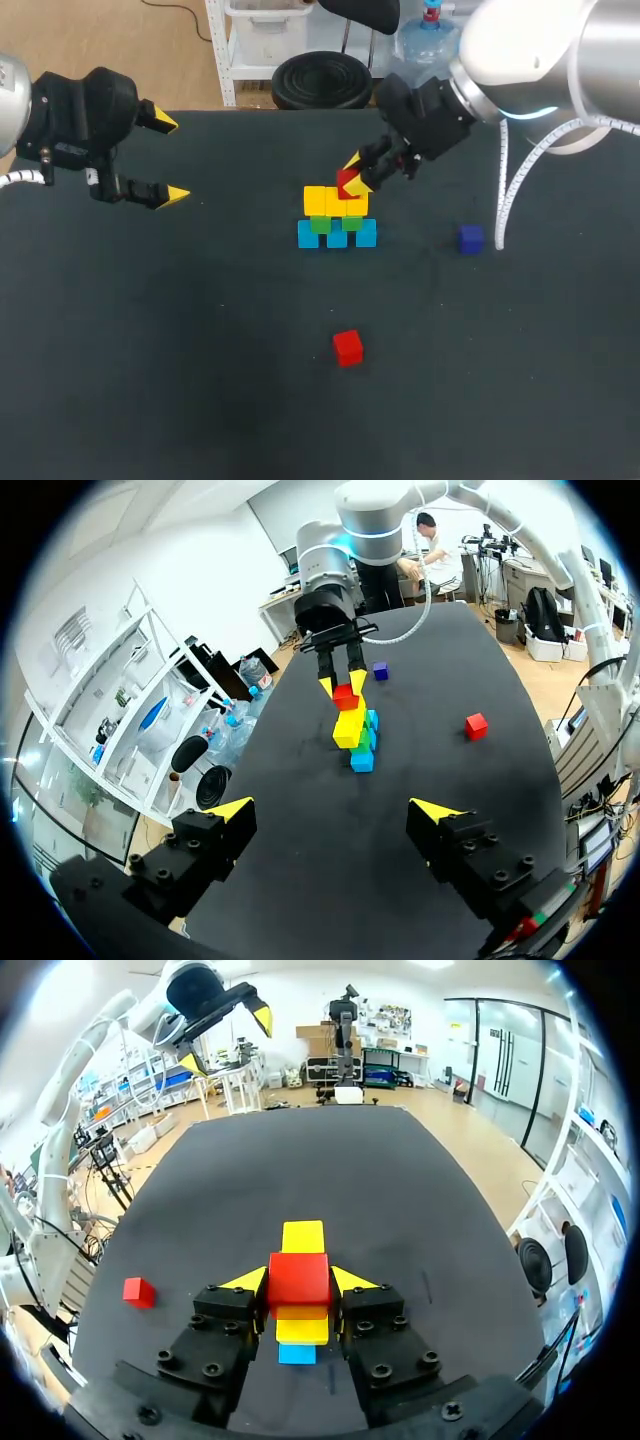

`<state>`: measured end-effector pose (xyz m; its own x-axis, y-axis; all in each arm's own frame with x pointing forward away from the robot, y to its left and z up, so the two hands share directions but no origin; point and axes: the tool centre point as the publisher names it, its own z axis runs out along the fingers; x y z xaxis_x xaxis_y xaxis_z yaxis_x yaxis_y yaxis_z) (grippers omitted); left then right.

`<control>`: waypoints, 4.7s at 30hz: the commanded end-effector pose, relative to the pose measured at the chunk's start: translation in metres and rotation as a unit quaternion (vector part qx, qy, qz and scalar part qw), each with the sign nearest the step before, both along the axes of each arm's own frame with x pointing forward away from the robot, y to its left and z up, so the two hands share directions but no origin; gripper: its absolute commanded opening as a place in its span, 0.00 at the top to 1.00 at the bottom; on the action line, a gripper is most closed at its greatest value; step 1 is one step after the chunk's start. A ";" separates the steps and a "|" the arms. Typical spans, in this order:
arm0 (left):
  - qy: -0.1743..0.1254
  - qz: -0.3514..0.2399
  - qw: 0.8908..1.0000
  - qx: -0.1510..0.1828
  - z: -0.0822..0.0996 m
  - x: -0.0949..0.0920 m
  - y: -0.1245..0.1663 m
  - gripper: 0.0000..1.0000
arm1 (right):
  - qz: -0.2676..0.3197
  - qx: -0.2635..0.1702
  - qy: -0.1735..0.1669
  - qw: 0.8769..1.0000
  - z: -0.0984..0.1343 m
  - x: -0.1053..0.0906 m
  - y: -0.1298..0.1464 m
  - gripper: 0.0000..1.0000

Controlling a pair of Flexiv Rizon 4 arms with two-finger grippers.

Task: Place the blue cubes, place green cubes on the blue cubes, place the yellow cubes on the green cubes, then place the red cubes on the yellow cubes, and place purple cube on the red cubes.

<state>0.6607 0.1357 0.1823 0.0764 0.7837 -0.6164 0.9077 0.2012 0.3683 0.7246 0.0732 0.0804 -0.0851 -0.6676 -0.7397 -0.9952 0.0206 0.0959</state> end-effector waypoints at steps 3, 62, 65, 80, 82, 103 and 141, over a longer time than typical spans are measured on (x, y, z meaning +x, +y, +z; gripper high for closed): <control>-0.003 -0.003 1.000 -0.004 -0.001 0.000 0.002 0.00 | 0.001 -0.001 0.001 1.000 0.000 0.002 0.001 0.99; -0.003 -0.003 1.000 -0.004 -0.001 0.000 0.002 0.00 | 0.000 -0.001 0.002 1.000 -0.001 0.002 0.000 0.70; -0.003 -0.003 1.000 -0.004 -0.001 0.000 0.002 0.00 | 0.001 0.000 0.003 1.000 -0.001 0.001 0.001 0.70; -0.003 -0.003 1.000 -0.004 -0.001 0.000 0.002 0.00 | 0.001 0.000 0.003 1.000 -0.002 -0.001 0.000 0.62; -0.003 -0.003 1.000 -0.004 -0.001 0.000 0.002 0.00 | 0.001 0.000 0.003 1.000 -0.002 -0.001 0.000 0.60; -0.003 -0.003 1.000 -0.004 -0.001 0.000 0.002 0.00 | -0.009 0.005 -0.016 1.000 0.018 -0.001 -0.015 0.00; -0.003 -0.003 1.000 -0.004 -0.001 0.000 0.002 0.00 | -0.119 0.100 -0.084 0.984 0.057 -0.017 -0.206 0.00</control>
